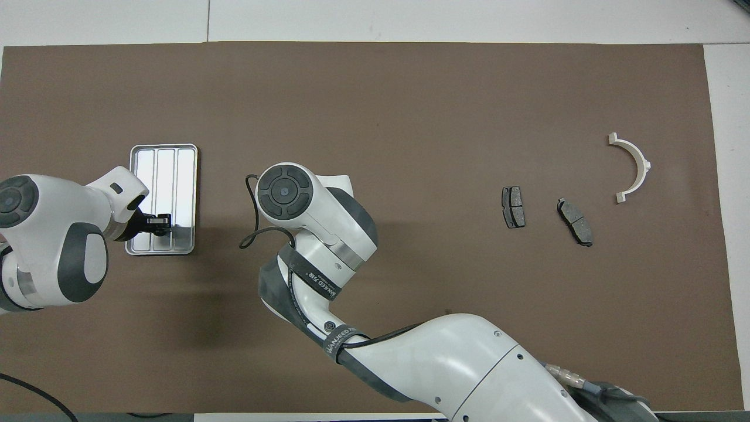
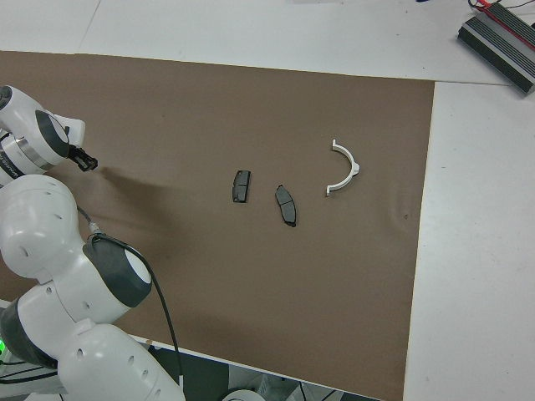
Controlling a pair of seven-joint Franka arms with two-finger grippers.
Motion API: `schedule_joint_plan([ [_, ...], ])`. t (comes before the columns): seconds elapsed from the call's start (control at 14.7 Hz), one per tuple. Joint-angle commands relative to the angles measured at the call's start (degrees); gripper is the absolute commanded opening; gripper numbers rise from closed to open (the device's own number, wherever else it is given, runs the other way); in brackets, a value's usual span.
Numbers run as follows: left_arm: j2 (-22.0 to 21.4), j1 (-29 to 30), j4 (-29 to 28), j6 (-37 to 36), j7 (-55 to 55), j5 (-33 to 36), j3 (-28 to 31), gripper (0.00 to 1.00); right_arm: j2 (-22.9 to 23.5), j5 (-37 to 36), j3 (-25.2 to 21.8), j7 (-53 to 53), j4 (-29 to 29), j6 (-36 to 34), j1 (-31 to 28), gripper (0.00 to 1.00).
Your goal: Pick bearing gear from pile to tray
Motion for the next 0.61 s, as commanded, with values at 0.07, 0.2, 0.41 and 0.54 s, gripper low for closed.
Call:
schedule_joint_plan([
  [0.07,-1.05,0.59,-2.38,2.35,-0.38,-1.02,-0.47,0.02,-0.36,-1.98,0.34,1.03,-2.60,2.48,-0.47,0.00],
  [0.2,-0.96,0.24,-3.78,4.81,-0.38,-1.02,-0.39,0.03,-0.36,-1.98,0.34,1.03,-2.52,2.57,-0.64,0.00],
  [0.41,-0.78,0.24,-3.79,5.35,-0.38,-1.02,-0.39,0.32,-0.36,-1.89,0.34,1.12,-3.13,3.79,-0.82,0.00],
  [0.54,-0.26,0.42,-2.74,4.65,-0.38,-1.02,-0.39,0.81,-0.53,-1.89,0.34,1.12,-4.53,5.64,-1.17,0.00],
])
